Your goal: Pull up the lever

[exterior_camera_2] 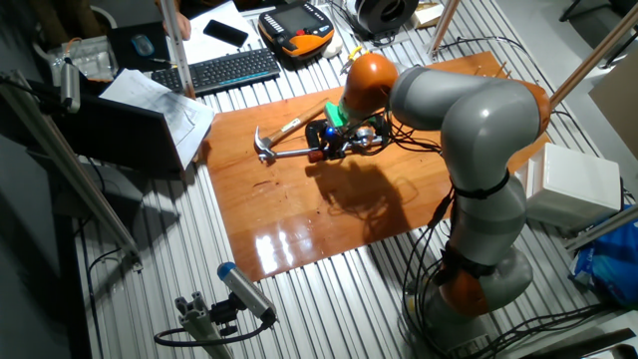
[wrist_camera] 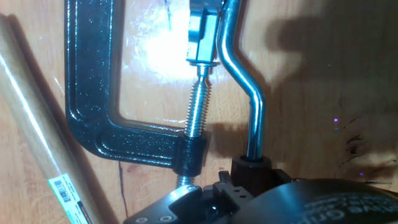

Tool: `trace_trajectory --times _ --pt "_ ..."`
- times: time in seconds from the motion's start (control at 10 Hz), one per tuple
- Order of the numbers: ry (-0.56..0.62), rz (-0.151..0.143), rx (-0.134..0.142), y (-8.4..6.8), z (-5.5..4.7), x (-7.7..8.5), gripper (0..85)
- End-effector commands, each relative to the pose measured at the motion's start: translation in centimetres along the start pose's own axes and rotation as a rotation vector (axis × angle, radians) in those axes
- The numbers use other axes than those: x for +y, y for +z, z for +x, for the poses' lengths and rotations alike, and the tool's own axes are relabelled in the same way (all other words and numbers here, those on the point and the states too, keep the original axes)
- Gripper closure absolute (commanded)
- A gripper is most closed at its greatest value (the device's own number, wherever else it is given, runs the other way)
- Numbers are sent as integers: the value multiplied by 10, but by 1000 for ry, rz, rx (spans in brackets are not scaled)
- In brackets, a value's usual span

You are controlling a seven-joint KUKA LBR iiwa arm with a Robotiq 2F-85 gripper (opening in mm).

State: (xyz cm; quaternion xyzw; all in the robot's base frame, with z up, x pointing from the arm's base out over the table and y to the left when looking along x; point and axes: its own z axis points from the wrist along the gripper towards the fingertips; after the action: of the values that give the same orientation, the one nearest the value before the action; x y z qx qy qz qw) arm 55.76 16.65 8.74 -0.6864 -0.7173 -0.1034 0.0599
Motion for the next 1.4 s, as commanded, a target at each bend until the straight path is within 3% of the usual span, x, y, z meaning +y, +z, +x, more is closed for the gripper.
trace_trajectory --times 0.0,0.2,0.4,0.5,0.8,0.9,1.1,1.3 --pt "1 10 5 0 0 0 850" --pt "22 29 -5 1 0 1 510" --pt "37 23 -10 2 1 2 510" --pt "49 20 -16 4 2 3 340" --pt "70 6 -30 7 4 4 340" --pt "59 7 -50 9 5 4 170" --pt "53 -5 -79 19 12 1 170" --pt "58 -8 -89 25 15 1 170"
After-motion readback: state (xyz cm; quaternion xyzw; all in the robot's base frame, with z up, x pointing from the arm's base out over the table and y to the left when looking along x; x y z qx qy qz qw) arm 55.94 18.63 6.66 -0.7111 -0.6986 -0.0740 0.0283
